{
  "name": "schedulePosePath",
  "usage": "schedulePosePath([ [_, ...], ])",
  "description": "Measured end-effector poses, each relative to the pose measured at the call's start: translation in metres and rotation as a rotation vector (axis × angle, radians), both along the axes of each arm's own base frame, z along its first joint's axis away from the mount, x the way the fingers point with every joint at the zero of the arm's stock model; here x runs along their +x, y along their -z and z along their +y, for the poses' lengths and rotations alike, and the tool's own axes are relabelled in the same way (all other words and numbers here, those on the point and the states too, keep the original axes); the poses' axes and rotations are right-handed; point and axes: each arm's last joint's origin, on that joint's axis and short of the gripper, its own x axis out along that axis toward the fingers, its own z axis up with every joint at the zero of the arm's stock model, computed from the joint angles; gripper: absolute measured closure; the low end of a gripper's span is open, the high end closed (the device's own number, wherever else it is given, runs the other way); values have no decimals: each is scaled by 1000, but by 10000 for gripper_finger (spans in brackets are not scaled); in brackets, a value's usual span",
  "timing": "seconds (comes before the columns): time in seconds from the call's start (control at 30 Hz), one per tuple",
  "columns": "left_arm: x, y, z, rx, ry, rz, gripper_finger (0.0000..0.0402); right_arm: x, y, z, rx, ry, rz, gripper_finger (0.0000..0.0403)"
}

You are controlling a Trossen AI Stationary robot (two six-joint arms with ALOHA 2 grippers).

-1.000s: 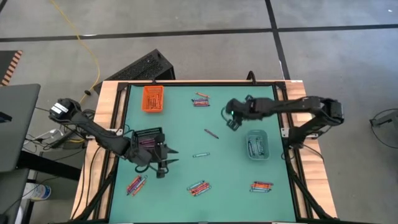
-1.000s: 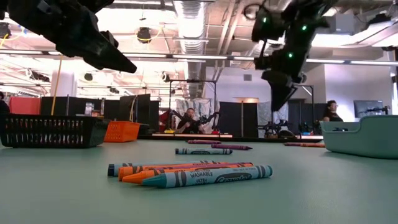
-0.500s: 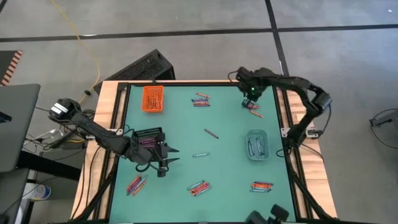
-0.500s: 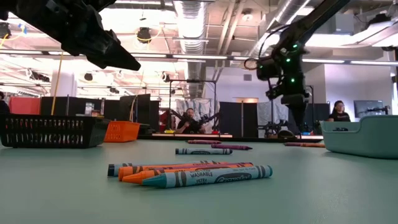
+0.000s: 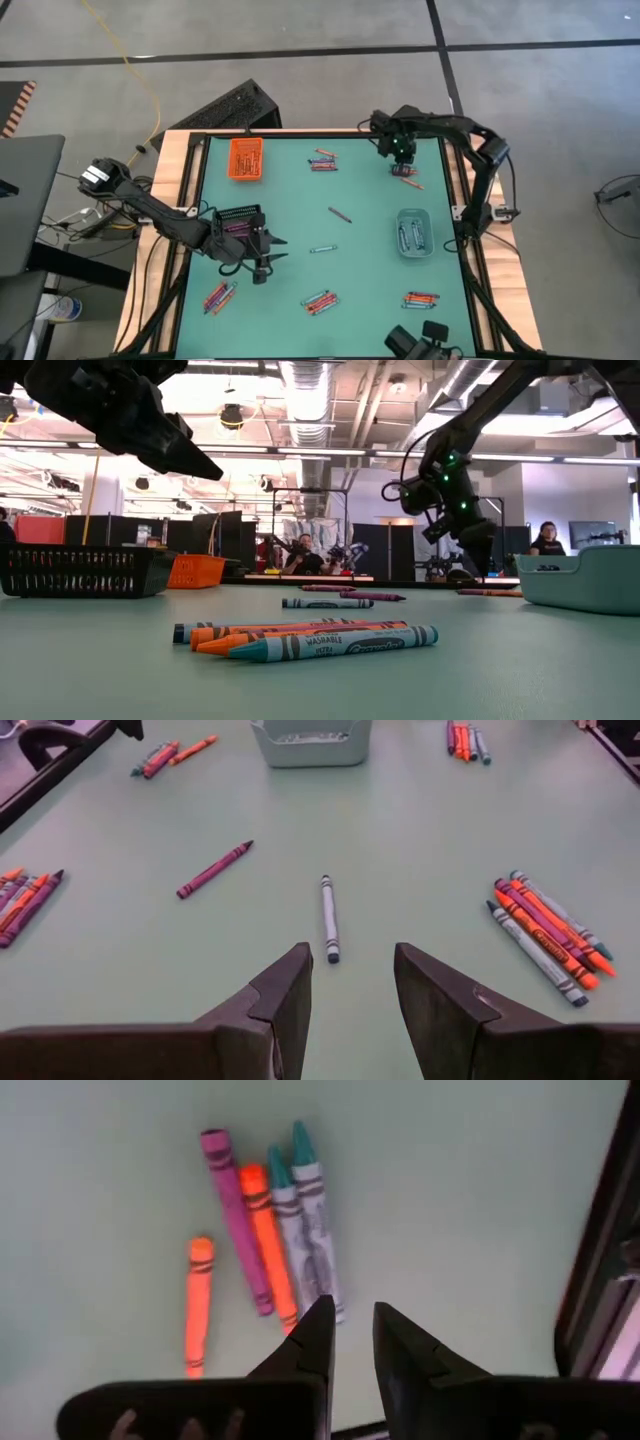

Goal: Sort crayons
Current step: Put the light blue crayon into the blue bin

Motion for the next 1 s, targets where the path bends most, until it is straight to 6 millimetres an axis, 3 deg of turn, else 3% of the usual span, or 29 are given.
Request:
schedulePosePath([
  [0.5, -1, 2, 0, 8, 0, 23, 269, 10, 38, -10, 72, -10, -23, 337],
  [0.67, -1, 2, 0, 8, -1, 23, 269, 12, 37, -10, 76, -9, -50, 346],
  [0.87, -1, 2, 0, 8, -1, 22, 269, 13, 31, -8, 74, 14, -84, 393],
  [1.0, -1, 2, 0, 8, -1, 22, 269, 13, 26, -6, 87, 41, -138, 397],
])
